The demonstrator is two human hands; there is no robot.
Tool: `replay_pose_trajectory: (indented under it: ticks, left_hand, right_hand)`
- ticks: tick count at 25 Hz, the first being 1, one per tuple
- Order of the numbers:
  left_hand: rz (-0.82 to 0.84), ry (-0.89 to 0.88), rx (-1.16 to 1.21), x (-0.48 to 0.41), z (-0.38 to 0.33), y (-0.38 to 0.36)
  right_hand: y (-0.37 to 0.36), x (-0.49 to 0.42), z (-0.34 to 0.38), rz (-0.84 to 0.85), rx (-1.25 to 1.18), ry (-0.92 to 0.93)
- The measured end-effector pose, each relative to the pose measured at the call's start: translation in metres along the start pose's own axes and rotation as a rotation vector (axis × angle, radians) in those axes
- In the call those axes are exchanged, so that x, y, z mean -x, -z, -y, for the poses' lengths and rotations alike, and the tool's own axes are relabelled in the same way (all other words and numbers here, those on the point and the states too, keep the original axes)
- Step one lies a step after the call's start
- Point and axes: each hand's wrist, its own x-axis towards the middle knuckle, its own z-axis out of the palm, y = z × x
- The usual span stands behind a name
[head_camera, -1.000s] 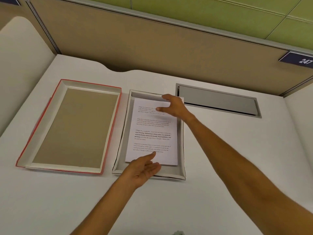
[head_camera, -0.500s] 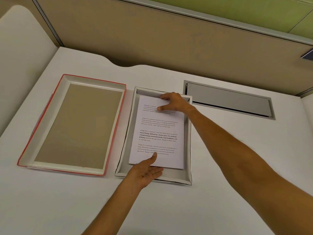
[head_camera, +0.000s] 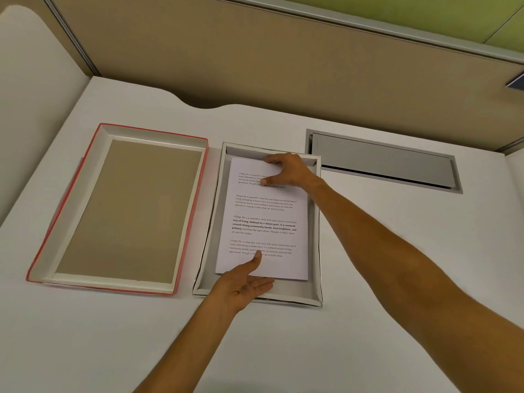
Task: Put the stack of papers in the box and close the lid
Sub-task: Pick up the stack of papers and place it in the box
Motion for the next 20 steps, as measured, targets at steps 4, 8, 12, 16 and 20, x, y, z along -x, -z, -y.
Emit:
replay_pose_trajectory:
  ticks: [4, 8, 12, 16, 20]
  left_hand:
    - [0.032, 0.027, 0.048, 0.002, -0.002, 0.002]
    - [0.074, 0.125, 0.072, 0.014, -0.007, 0.005]
    - [0.157, 0.088, -0.082, 0.035, -0.024, 0.01]
    - [0.107, -0.393, -0.168, 0.05, -0.082, 0.023]
    - [-0.159, -0.93, -0.244, 0.065, -0.159, 0.059]
  right_hand:
    - [0.002, 0.002, 0.002, 0.023, 0.031, 0.017]
    - [0.011, 0.006, 0.006, 0.081, 0.039, 0.038]
    - [0.022, 0.019, 0.019, 0.017, -0.026, 0.054]
    - [0.011, 0.044, 0.057, -0.083, -0.27, 0.089]
    - [-0.039, 0.075, 0.11, -0.177, -0.59, 0.012]
